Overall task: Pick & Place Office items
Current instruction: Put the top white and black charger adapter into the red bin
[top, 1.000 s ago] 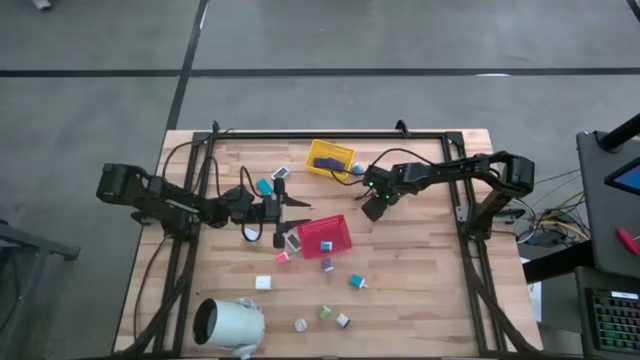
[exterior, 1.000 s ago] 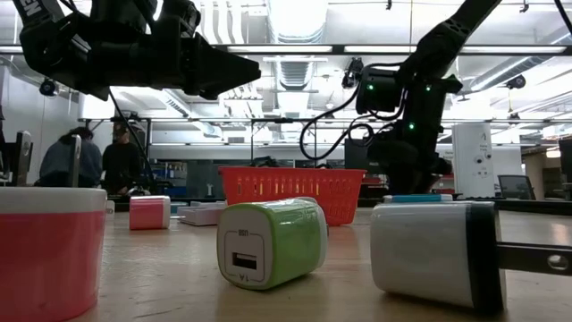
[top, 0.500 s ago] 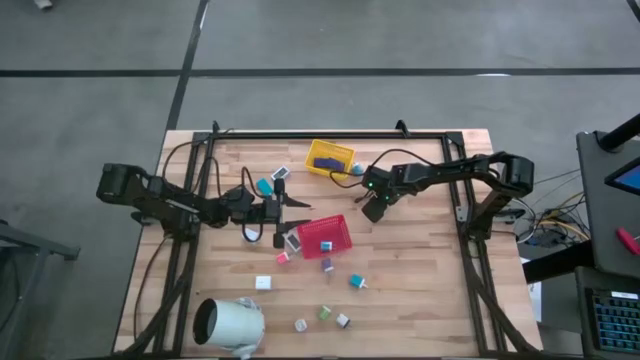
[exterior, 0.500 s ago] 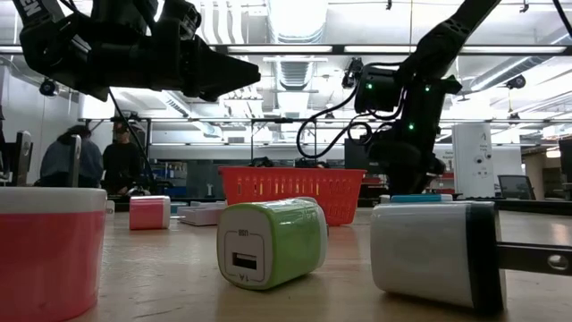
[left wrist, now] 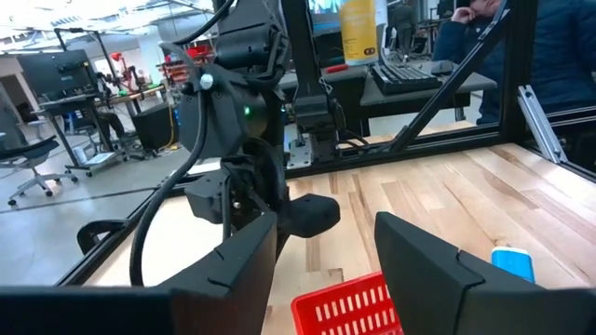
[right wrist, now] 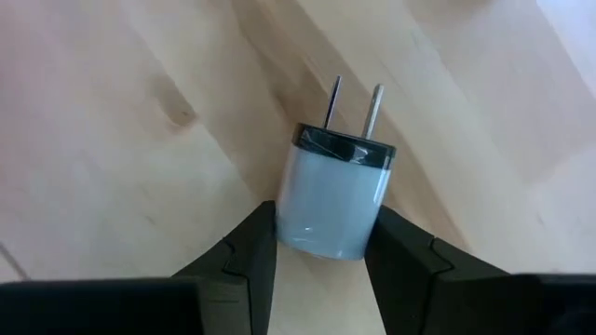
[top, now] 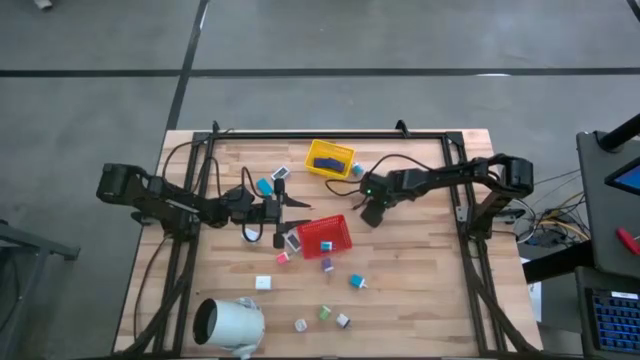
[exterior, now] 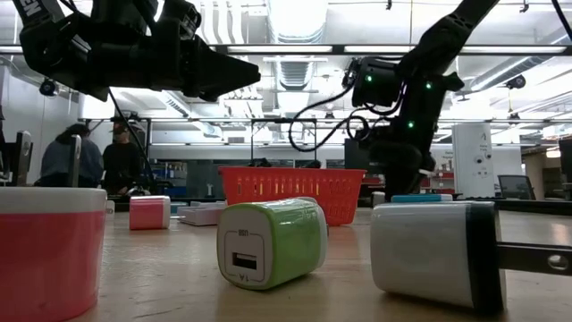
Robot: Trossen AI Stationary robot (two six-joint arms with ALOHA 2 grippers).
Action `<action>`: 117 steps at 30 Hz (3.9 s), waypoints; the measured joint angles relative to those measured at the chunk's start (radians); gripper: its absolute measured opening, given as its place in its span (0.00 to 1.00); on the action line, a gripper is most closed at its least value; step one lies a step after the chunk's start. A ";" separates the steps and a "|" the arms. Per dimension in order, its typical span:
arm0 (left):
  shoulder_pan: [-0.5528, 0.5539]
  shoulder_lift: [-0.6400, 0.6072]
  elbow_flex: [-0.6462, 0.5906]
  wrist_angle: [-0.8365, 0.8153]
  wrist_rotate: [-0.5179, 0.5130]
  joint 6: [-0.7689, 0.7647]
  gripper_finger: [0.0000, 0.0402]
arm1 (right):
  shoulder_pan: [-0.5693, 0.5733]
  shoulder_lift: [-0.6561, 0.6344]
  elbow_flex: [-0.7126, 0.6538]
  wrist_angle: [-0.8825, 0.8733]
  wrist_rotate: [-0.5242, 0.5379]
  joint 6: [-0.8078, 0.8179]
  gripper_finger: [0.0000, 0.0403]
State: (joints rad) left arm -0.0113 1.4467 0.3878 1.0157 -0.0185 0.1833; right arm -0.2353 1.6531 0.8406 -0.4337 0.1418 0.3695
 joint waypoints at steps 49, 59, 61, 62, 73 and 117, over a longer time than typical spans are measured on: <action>0.001 0.000 -0.001 -0.015 0.000 -0.001 0.45 | 0.111 -0.006 -0.406 1.378 0.029 -0.398 0.31; 0.001 0.000 -0.001 -0.022 0.000 -0.001 0.44 | 0.110 -0.006 -0.419 1.465 -0.186 -0.465 0.31; 0.001 0.000 -0.001 -0.022 0.000 -0.001 0.44 | 0.110 -0.006 -0.416 1.469 -0.233 -0.474 0.31; 0.001 0.000 -0.001 -0.022 0.000 -0.001 0.44 | 0.111 -0.006 -0.415 1.470 -0.256 -0.474 0.31; 0.001 0.000 -0.001 -0.022 0.000 0.000 0.44 | 0.120 -0.006 -0.390 1.457 -0.361 -0.454 0.31; 0.014 -0.013 -0.033 -0.014 -0.035 0.019 0.44 | 0.186 0.167 0.102 0.566 -0.437 -0.483 0.31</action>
State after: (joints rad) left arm 0.0025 1.4334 0.3546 1.0017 -0.0536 0.2024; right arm -0.0498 1.8202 0.9429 0.1321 -0.2957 -0.1134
